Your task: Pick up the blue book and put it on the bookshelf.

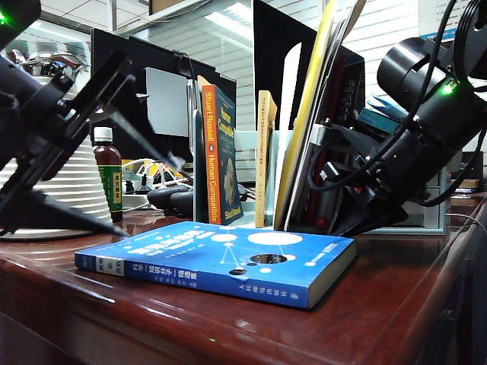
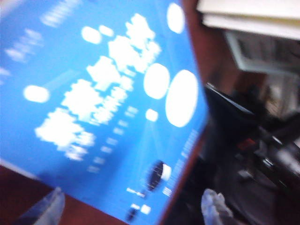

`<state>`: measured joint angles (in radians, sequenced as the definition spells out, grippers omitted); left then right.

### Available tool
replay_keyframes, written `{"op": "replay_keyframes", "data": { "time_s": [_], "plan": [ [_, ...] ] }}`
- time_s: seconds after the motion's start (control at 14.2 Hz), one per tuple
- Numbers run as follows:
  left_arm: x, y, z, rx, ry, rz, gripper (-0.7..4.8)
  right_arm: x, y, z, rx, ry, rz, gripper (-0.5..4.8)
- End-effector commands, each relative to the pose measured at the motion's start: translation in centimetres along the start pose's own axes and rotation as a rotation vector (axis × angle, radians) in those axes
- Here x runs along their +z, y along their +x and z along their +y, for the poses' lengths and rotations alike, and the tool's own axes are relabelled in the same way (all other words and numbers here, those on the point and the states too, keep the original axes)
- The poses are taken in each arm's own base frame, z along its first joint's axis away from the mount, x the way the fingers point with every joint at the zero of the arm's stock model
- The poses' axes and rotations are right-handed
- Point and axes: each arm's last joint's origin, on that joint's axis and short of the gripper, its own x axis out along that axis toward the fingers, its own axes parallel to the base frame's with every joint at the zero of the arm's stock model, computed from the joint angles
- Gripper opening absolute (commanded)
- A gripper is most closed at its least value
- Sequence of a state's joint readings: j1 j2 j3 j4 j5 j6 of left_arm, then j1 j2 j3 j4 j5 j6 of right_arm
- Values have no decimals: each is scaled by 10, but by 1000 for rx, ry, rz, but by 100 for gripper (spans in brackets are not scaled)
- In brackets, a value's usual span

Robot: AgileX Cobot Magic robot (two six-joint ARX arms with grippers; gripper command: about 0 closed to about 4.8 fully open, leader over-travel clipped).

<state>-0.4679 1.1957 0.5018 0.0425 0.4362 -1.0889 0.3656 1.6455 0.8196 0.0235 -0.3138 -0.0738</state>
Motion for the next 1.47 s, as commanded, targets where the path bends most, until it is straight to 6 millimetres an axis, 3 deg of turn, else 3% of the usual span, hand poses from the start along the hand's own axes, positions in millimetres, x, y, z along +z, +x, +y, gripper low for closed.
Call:
{"op": "replay_keyframes", "data": {
  "time_s": [0.07,0.84,0.98,1.12,1.47],
  "plan": [
    [-1,0,4,52,-8,-18,396,3,-1,0,2,-12,-16,-1],
    [5,25,20,117,-17,-19,396,-2,0,7,168,-1,23,-1],
    [5,27,21,126,-16,-15,396,1,0,3,18,-14,1,-1],
    [6,27,21,123,-14,-20,396,7,0,2,-20,-31,-51,-1],
    [5,27,21,127,-17,-18,396,-8,11,4,164,11,53,-1]
  ]
}}
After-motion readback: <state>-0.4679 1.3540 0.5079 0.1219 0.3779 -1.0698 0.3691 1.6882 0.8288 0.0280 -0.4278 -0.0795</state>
